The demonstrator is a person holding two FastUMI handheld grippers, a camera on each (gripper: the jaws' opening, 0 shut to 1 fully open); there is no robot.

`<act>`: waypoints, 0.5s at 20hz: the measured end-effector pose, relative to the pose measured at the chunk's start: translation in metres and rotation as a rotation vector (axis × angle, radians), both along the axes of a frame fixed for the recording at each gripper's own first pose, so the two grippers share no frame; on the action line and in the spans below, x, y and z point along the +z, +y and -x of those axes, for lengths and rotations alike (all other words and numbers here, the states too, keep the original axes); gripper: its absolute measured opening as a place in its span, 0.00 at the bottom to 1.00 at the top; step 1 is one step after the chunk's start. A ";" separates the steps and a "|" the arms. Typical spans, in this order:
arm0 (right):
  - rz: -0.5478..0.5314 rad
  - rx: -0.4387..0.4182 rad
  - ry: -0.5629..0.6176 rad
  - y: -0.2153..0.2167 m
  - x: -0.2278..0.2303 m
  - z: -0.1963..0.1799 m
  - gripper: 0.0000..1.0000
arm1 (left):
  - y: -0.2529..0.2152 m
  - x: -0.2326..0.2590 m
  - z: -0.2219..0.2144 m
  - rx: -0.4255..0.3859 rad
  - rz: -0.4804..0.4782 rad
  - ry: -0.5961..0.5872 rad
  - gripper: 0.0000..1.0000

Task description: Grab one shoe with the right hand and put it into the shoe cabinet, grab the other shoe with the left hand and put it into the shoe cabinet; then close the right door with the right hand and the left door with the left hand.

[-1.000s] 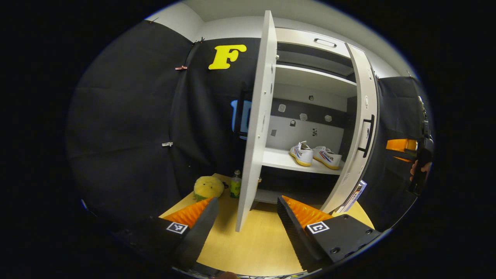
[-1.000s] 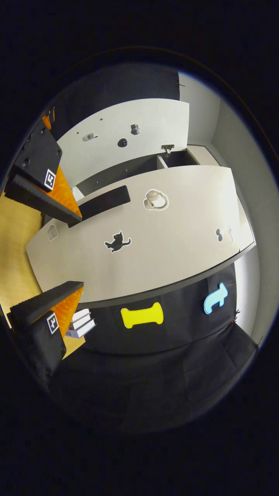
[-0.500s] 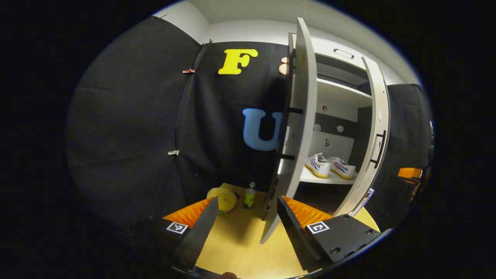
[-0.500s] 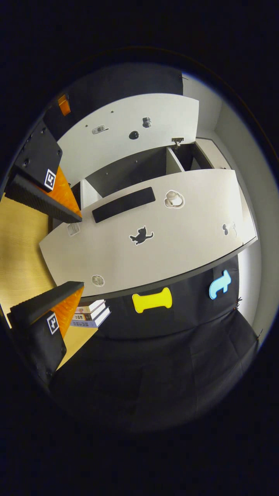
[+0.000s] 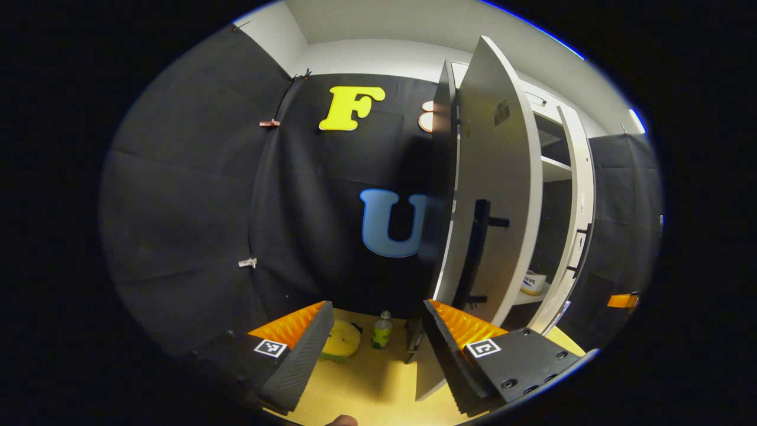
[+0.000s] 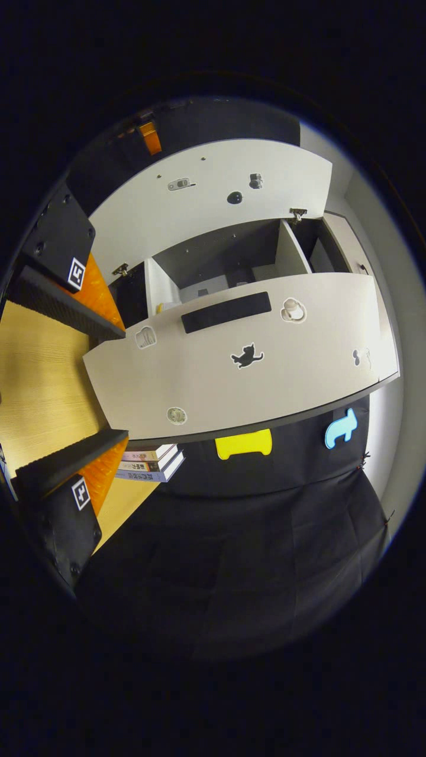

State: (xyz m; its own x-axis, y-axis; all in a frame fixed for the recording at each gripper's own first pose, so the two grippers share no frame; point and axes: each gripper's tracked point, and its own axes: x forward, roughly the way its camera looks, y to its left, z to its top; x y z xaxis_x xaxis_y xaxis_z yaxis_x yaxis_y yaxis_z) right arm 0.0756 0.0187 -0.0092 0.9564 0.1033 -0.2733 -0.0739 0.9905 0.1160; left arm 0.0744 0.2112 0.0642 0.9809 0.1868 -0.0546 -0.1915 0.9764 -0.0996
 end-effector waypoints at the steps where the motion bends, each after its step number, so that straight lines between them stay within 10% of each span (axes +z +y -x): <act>1: 0.003 -0.002 0.009 0.000 -0.004 0.005 0.98 | 0.002 0.005 -0.008 -0.006 -0.008 -0.004 0.94; 10: -0.021 -0.086 0.044 -0.029 -0.018 0.029 0.98 | -0.005 0.032 -0.056 -0.089 -0.028 -0.042 0.94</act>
State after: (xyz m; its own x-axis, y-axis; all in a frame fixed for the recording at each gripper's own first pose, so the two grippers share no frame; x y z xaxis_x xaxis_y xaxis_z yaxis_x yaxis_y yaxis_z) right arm 0.0468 -0.0105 -0.0272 0.9490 0.0274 -0.3139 0.0172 0.9902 0.1385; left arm 0.1302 0.2061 0.0966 0.9949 0.1001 -0.0094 -0.1005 0.9918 -0.0783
